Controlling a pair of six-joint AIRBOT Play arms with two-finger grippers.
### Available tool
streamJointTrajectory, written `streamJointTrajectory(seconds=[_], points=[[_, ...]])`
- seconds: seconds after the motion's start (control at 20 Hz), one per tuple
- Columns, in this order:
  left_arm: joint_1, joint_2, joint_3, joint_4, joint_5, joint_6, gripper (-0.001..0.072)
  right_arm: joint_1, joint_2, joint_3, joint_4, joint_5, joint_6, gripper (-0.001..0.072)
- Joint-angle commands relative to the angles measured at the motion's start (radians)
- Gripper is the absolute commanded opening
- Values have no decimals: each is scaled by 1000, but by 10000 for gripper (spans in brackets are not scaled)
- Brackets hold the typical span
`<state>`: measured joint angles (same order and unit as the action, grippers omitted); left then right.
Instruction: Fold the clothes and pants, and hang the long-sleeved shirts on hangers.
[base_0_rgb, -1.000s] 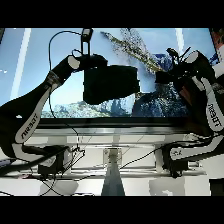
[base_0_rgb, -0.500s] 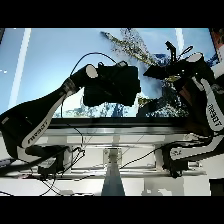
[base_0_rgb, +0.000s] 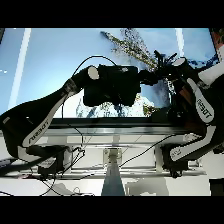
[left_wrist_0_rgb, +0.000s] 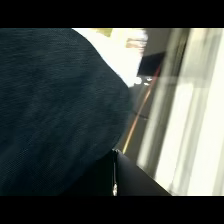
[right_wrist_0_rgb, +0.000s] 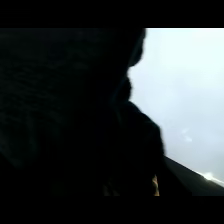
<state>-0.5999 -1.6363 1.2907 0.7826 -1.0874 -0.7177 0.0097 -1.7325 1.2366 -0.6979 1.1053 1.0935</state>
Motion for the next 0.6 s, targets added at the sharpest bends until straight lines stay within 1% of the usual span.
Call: streamJointTrajectory(seconds=[0.0,0.1,0.15,0.2,0.25,0.3,0.35,0.4,0.45,0.5,0.55], points=[[47,-8,0,18,47,0,15,77,-26,27,35,6,-14,717],[66,-8,0,18,48,0,15,104,-28,56,10,-16,-9,715],[71,-8,0,18,49,0,15,117,-31,56,-10,-52,16,713],[73,-9,0,18,55,0,15,131,-39,55,-37,-85,65,695],[73,-9,0,21,63,0,15,147,-55,55,-43,-105,124,694],[73,-11,0,26,76,0,16,162,-74,56,-19,-106,152,668],[73,-16,0,25,84,0,15,181,-91,56,14,-103,151,538],[73,-23,0,26,90,0,15,200,-101,56,28,-109,150,347],[74,-26,0,26,90,0,15,218,-101,56,26,-127,147,91],[77,-23,1,30,89,0,15,227,-99,58,29,-137,147,26],[85,-12,1,38,89,0,15,227,-96,70,27,-130,147,27]])
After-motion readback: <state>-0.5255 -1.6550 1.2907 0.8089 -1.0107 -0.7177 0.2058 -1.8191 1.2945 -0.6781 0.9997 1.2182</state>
